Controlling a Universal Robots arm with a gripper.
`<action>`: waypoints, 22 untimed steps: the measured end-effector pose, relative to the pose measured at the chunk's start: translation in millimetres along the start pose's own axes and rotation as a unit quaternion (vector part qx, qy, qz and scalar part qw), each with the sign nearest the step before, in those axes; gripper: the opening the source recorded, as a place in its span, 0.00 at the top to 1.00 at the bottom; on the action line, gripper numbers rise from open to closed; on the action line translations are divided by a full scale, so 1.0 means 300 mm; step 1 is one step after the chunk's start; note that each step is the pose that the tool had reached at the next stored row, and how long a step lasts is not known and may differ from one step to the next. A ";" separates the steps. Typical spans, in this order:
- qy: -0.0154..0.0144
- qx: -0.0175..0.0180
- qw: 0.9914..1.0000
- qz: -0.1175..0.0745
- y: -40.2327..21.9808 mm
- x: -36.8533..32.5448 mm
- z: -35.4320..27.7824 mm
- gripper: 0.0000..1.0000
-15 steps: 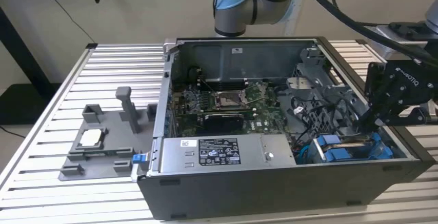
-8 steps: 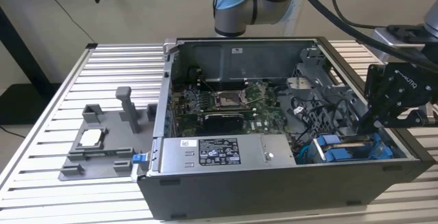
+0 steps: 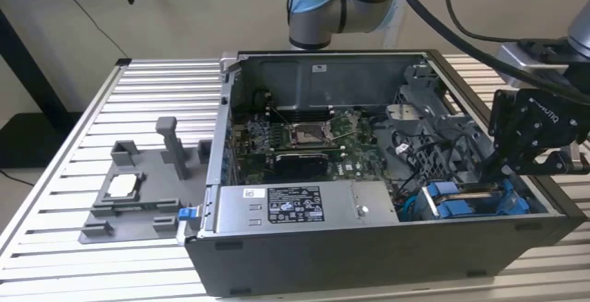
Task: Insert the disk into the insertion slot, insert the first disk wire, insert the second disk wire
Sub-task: 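Insert the first disk wire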
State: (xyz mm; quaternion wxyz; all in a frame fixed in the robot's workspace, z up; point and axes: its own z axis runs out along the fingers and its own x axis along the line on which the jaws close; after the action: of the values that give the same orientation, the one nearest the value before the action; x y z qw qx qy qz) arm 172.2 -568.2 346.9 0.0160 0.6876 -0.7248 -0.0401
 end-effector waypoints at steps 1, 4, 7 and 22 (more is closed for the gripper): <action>0.000 0.000 1.000 0.000 0.000 0.000 0.001 0.81; -0.002 0.002 1.000 0.000 0.000 0.000 0.006 0.81; -0.002 0.002 1.000 0.000 0.000 0.000 0.009 0.81; -0.003 0.002 1.000 0.002 0.001 0.001 0.021 0.81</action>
State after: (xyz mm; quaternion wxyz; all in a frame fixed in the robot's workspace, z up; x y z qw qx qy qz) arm 171.3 -568.2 340.6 0.0128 0.6861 -0.7263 -0.0404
